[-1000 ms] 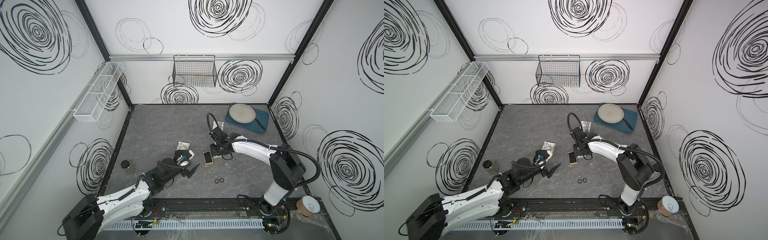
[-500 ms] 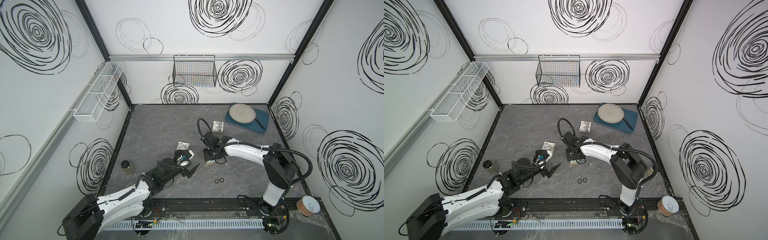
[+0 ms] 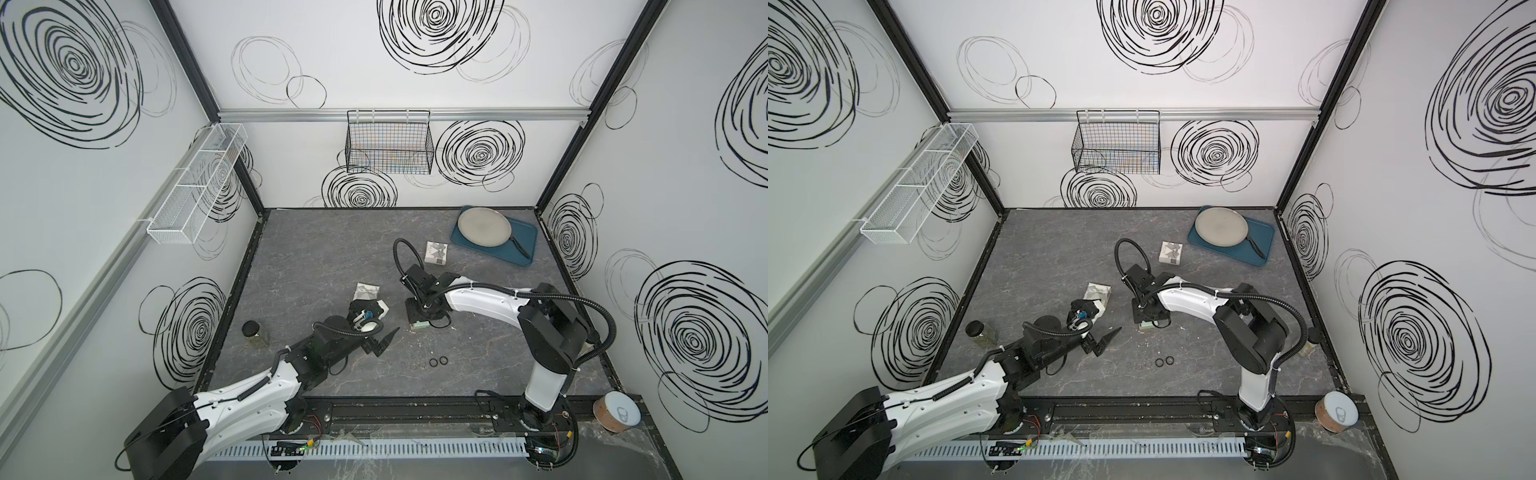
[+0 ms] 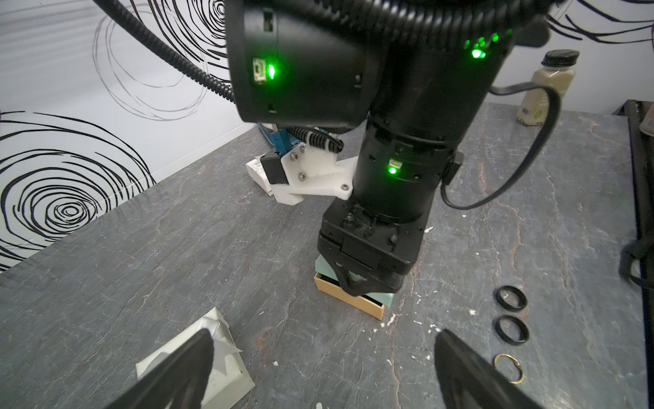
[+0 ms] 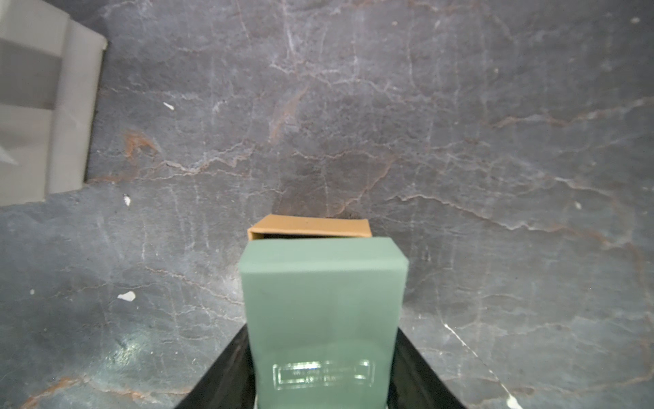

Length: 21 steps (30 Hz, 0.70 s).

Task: Take the rings out of the lift-off lid box
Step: Close the lid on the jewelry box.

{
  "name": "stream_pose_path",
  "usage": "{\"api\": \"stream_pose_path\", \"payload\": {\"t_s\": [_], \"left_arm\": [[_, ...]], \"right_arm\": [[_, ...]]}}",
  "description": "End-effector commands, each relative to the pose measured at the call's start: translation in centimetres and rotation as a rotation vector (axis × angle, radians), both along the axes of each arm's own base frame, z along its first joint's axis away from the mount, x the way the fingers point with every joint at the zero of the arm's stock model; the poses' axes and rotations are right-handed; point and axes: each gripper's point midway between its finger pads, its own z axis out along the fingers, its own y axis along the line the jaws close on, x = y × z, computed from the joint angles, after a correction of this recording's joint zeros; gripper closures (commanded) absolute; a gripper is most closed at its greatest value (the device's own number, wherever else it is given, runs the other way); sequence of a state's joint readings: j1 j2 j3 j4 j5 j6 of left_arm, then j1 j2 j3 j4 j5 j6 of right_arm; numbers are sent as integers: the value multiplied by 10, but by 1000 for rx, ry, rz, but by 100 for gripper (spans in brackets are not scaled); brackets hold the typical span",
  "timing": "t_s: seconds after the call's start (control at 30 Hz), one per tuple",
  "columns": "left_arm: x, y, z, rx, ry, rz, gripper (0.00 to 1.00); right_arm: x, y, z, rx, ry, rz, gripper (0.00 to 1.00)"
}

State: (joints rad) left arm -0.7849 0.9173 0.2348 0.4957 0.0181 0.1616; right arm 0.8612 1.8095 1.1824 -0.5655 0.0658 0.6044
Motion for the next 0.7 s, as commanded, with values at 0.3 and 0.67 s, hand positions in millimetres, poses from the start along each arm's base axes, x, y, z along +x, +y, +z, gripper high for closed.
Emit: {"api": "stream_pose_path", "payload": {"t_s": [0.3,0.67], "left_arm": [[2,-4,10,-13,-39,-6,1],[2,-3,10,-10,-40,-4,0]], "right_arm": [[6,7,9,-9,-11,-5,42],[3,7,1,-42,5,6,42]]}}
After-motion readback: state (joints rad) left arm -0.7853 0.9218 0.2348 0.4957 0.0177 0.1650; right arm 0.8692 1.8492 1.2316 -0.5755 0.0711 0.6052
